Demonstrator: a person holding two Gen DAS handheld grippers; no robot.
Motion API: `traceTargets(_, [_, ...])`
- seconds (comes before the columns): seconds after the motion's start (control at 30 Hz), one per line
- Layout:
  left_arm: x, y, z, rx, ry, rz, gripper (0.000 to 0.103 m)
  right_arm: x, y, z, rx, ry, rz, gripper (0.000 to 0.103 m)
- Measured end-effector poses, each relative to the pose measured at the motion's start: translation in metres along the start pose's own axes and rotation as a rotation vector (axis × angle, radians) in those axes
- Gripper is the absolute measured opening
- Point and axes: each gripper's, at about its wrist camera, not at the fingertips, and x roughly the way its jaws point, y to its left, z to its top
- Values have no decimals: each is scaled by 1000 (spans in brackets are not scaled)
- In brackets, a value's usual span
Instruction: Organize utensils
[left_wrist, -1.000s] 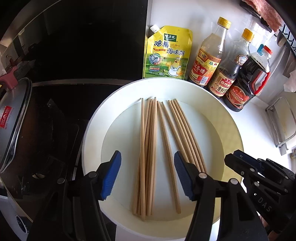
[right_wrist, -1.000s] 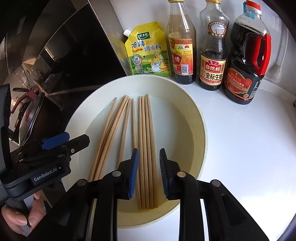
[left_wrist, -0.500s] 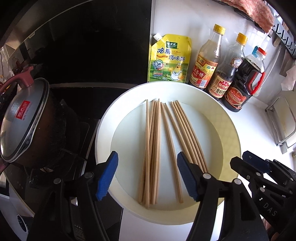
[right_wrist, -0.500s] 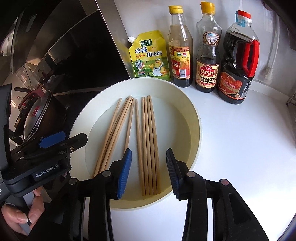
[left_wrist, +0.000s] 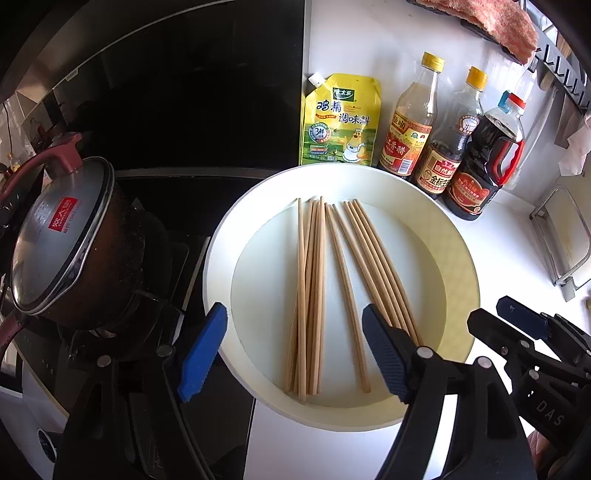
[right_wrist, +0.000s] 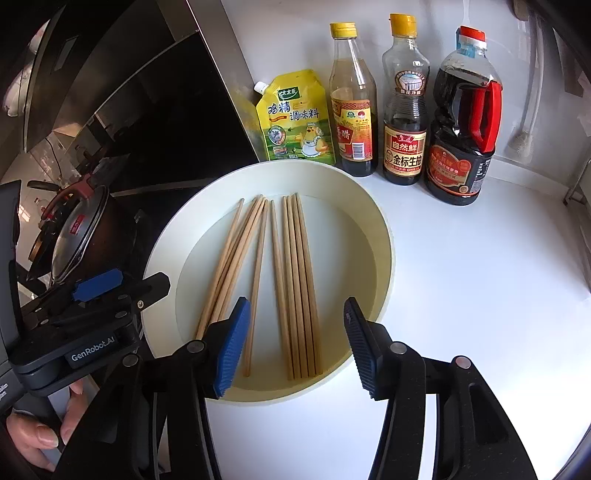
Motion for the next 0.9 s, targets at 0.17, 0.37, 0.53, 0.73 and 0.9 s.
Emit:
traceTargets(0.17, [-1, 1, -2, -4, 0, 7, 79, -3, -2, -2, 5, -4, -11, 57])
traceTargets(0.37, [-1, 0, -2, 2, 7, 16, 87, -4, -1, -1, 8, -13, -17, 67])
traceTargets(0.53, [-2, -1, -3, 9, 3, 27, 92, -4, -1, -1, 11, -14, -33, 71])
traceTargets(0.73, [-2, 1, -3, 4, 7, 41, 95, -5, -1, -1, 0, -23, -56, 72])
traceTargets(0.9, [-2, 2, -3, -3, 13, 41, 96, -5, -1, 0, -3, -23, -60, 72])
